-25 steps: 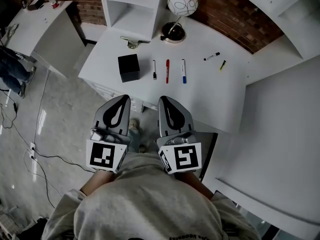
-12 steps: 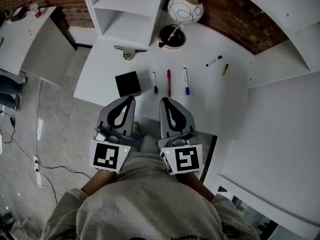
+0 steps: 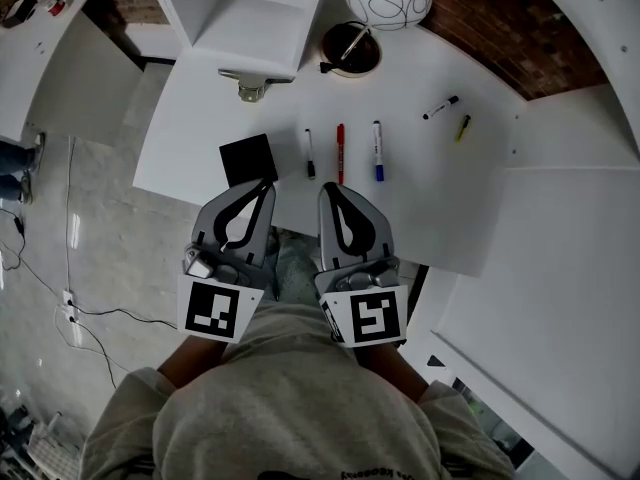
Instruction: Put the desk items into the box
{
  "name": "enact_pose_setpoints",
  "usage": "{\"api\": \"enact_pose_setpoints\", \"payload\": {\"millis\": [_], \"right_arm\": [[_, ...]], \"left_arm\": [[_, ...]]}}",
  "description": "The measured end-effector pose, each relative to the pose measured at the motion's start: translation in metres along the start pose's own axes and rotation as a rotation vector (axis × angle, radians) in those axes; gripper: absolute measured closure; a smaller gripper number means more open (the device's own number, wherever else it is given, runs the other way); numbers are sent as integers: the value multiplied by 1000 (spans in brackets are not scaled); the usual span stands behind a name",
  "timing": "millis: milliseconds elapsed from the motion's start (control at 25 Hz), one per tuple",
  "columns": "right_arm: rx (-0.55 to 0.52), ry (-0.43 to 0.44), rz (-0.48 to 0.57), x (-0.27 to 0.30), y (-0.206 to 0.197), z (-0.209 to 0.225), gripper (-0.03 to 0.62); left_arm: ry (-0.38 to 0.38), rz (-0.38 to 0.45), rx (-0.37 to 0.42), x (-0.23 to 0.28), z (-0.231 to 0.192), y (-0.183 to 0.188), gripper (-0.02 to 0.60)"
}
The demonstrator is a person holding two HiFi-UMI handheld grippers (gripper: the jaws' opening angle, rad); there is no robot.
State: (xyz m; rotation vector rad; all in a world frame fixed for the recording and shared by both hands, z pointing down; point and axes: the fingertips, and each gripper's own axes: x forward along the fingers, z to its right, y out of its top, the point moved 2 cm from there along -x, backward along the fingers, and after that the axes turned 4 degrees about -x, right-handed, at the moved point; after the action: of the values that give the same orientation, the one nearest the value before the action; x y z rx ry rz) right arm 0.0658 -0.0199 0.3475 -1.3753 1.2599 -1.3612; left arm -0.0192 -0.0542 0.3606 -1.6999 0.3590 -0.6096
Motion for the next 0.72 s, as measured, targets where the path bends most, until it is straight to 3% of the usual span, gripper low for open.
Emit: {"api": "enact_pose_setpoints", "payload": {"millis": [400, 720], "right_arm": [[-4, 59, -48, 34, -33, 7, 577], [-14, 88, -121, 59, -78, 6, 577]], "left_arm": [[4, -66, 88, 29, -6, -29, 577], [28, -110, 63, 45, -14, -54, 577]]}}
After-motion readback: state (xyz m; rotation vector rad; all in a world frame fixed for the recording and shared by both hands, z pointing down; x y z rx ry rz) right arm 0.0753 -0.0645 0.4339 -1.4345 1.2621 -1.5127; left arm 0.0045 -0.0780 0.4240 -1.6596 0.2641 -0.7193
